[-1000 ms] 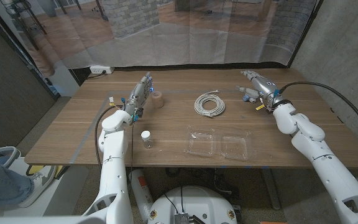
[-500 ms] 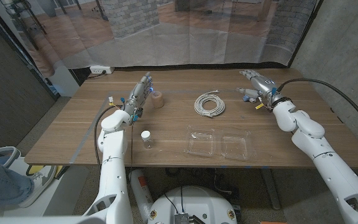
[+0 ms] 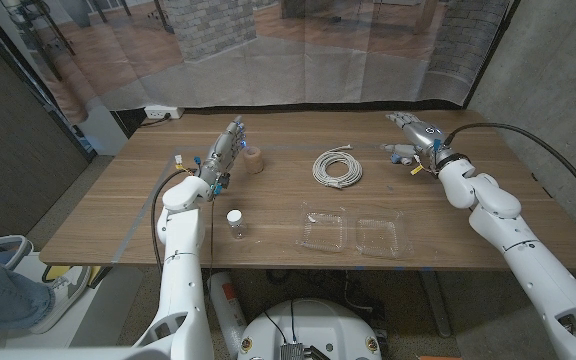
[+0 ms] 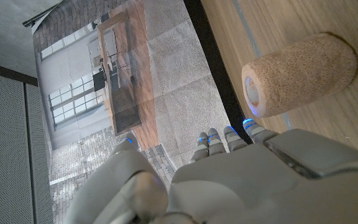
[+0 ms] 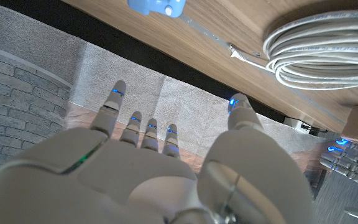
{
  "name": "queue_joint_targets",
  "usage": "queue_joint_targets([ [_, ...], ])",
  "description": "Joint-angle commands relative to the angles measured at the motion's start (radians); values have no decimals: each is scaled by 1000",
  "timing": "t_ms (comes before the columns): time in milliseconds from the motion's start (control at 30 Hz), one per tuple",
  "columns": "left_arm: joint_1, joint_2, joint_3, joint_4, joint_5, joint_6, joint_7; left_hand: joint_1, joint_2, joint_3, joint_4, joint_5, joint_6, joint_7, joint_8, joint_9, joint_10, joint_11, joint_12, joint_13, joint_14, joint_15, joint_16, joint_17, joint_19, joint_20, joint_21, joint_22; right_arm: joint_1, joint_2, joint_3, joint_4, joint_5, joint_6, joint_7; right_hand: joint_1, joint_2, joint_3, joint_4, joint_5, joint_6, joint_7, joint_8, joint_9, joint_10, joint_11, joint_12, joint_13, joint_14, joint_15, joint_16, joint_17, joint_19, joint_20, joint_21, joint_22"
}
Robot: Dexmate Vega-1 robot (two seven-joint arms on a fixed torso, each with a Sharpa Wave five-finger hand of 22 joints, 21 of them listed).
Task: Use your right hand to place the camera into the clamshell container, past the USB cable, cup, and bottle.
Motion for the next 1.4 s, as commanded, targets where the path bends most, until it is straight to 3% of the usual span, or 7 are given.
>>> queue_joint_targets([
  [33,-7,2,-1,13,2,0,1,14,-2,-3,-3,1,6,-1,5,4,1,-4,6,4,-4,6,7,4,-5,6,5,6,18,-13,-19,10,-11,-30,44,-1,-15,-6,2,12,-14,-2,0,5,-11,13,0,2,1,11,1,3,26,1,4,4],
  [100,-7,2,-1,13,2,1,0,14,-2,-4,-3,1,7,-1,5,4,0,-3,6,4,-4,6,6,4,-6,7,5,6,20,-14,-21,9,-13,-36,51,-1,-19,-8,4,15,-16,-3,2,5,-15,18,1,2,4,10,3,3,40,-1,8,4],
  [167,-7,2,-1,13,3,2,0,14,-2,-4,-2,1,7,-1,5,4,-1,-5,6,4,-5,7,6,4,-6,8,5,6,23,-17,-25,6,-19,-43,63,4,-28,-14,9,30,8,-19,17,6,-18,20,7,3,11,8,6,3,94,-1,21,6],
  [367,-6,0,-2,12,4,1,2,15,-1,-5,-2,1,7,-2,5,4,1,-5,6,4,-5,7,6,4,-8,10,5,6,31,-25,-35,4,-31,-58,89,24,-26,-12,9,43,39,-36,28,8,-20,20,11,4,31,2,11,3,149,-3,32,6],
  [567,-5,0,-2,8,4,2,4,15,-1,-6,-2,0,9,-1,5,4,1,-6,6,4,-5,7,6,4,-8,12,5,6,40,-29,-42,9,-36,-66,102,61,-25,-6,5,54,47,-50,30,10,48,7,41,6,65,-1,15,2,209,1,39,4],
  [800,-9,1,-1,11,6,5,3,16,0,-8,-2,0,10,-3,5,4,1,-8,6,4,-5,7,6,4,-9,15,5,6,51,-34,-48,14,-41,-77,119,79,-28,-7,6,57,69,-58,35,11,108,3,61,5,96,-2,19,2,221,3,30,2],
  [1400,-10,-2,0,11,12,10,8,17,2,-11,-1,-1,14,-2,6,4,2,-11,6,4,-5,7,6,4,-10,21,5,6,88,-42,-88,59,-72,-113,167,92,-27,-8,13,58,117,-76,46,10,137,-22,67,4,125,-13,19,3,231,3,16,1],
])
